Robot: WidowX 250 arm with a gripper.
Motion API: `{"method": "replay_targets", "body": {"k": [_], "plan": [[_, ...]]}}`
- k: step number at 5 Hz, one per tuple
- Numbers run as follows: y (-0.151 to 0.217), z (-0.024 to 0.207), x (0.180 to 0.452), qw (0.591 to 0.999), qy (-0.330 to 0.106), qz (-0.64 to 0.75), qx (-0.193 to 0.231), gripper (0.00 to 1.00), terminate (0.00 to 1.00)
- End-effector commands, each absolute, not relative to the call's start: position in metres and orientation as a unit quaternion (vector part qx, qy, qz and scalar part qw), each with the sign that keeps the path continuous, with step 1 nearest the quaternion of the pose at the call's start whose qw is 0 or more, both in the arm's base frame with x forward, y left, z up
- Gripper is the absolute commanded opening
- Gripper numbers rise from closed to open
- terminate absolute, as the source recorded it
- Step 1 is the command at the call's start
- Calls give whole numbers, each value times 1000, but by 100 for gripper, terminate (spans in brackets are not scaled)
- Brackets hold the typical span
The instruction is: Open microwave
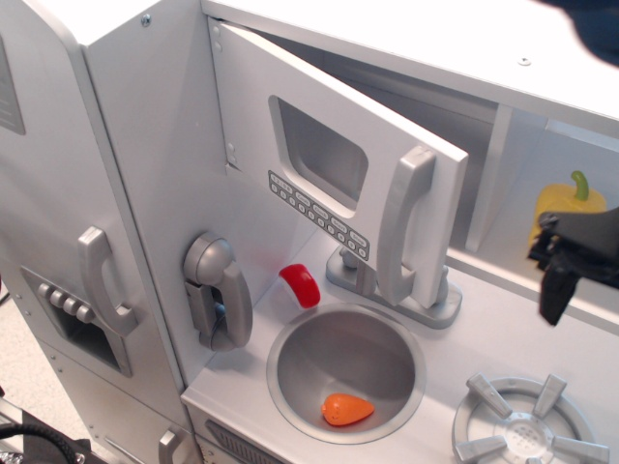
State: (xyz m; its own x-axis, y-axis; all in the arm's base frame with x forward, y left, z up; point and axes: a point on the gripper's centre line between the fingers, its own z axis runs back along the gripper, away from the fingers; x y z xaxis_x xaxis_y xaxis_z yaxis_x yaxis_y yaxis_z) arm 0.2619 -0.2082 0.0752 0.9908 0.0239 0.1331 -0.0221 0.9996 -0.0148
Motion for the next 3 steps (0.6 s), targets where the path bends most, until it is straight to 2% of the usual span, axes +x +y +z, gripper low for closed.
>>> {"method": "replay_targets", "body": {"k": [1,2,3], "plan": [[-187,113,313,993,-108,15,-32,100,0],[-161,118,318,994,-108,5,-18,100,0],[-142,115,310,997,-70,-38,-6,100,0]]}}
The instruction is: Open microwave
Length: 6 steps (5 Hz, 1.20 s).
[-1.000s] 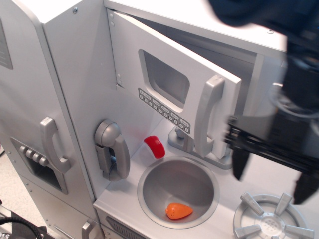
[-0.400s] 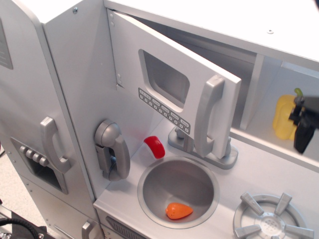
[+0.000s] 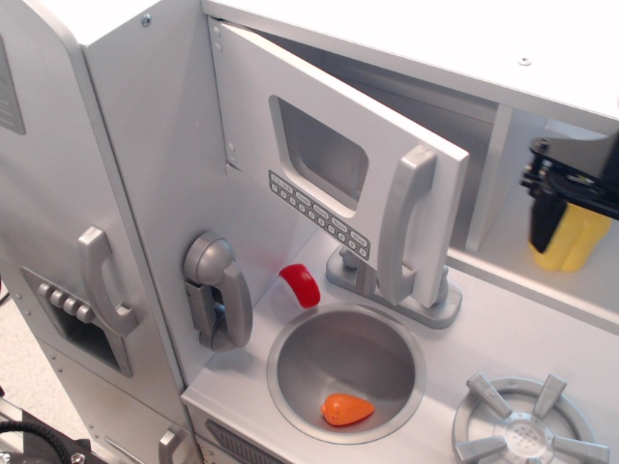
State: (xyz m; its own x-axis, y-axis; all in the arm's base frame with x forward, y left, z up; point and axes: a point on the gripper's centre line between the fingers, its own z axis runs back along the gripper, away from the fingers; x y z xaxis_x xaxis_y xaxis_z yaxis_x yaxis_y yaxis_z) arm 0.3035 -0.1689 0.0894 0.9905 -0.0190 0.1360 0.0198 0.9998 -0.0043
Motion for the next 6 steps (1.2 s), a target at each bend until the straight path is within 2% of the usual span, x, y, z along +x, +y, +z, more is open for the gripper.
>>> {"method": "replay_targets", "body": {"k": [1,2,4,6], "plan": [[-123,114,299,994,-51,-92,-2,100,0],[-101,119,291,992,-54,-117,-8,100,0],[-62,122,249,988,-70,-136,-26,100,0],[-11,121,220,990,-84,-116,-16,100,0]]}}
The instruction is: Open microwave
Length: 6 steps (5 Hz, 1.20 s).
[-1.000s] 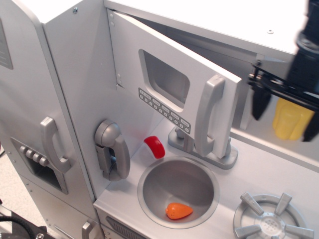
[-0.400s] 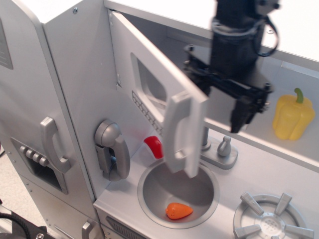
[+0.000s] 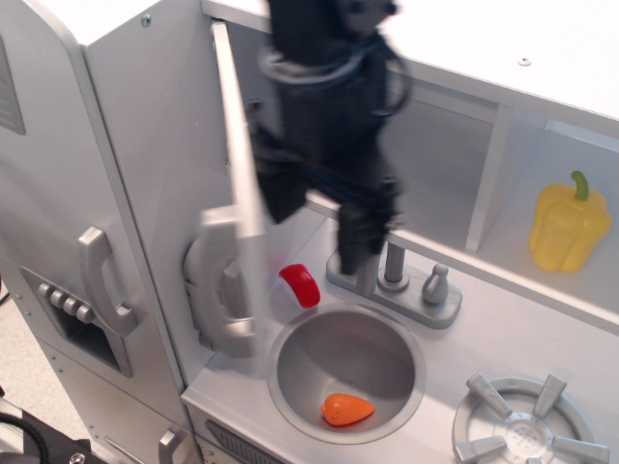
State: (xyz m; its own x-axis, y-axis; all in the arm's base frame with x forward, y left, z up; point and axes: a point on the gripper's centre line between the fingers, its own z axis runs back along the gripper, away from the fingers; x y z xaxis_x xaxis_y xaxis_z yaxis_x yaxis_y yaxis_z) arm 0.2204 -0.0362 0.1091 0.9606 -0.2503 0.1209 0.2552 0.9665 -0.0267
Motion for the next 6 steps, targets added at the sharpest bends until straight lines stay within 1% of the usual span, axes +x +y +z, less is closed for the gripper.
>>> {"method": "replay_targets", "body": {"k": [1,2,4,5,6], "plan": [[12,125,216,990,-89,-105,-19,100,0],[25,136,222,992,-93,-80,-21,100,0],[8,153,224,992,-103,-56,-44,100,0],[7,157,222,992,-95,-56,-57,100,0],[7,157,222,992,-95,-56,-57,100,0]]}}
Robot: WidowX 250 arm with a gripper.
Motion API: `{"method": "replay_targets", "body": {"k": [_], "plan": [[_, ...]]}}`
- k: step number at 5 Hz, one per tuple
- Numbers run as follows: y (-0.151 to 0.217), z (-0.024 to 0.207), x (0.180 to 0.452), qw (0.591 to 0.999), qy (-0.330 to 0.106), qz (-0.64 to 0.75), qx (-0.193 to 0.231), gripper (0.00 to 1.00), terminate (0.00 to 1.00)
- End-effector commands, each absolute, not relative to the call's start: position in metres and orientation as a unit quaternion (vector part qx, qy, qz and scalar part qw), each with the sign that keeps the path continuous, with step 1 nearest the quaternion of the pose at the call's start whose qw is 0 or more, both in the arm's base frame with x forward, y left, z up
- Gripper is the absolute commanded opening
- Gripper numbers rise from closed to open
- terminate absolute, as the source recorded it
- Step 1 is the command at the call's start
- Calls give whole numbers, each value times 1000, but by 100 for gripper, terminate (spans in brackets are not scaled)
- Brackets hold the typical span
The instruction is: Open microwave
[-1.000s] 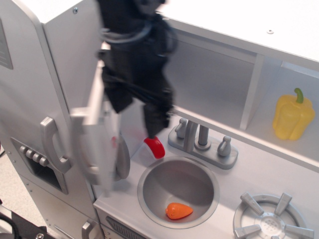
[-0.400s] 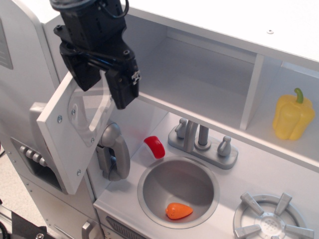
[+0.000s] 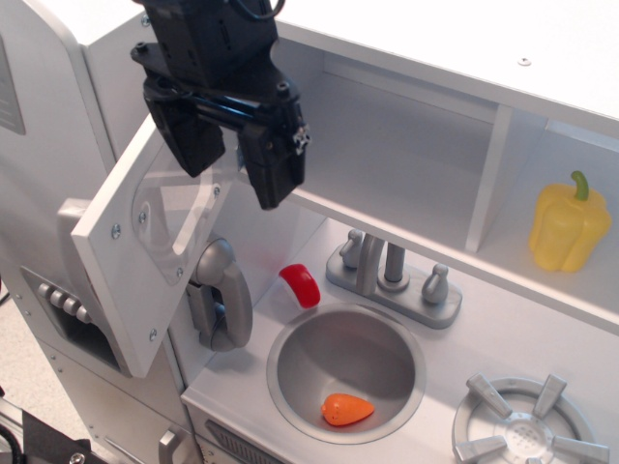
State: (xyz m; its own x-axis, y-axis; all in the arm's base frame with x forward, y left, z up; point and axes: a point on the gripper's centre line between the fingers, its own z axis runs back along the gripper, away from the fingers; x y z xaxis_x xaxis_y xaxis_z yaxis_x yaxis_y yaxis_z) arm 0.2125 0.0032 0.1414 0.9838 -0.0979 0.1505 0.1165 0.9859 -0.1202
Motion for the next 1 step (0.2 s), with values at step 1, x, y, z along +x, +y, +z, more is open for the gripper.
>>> {"method": "replay_targets", "body": {"k": [1], "plan": [[7,157,222,992,-95,-56,-57,100,100]]}}
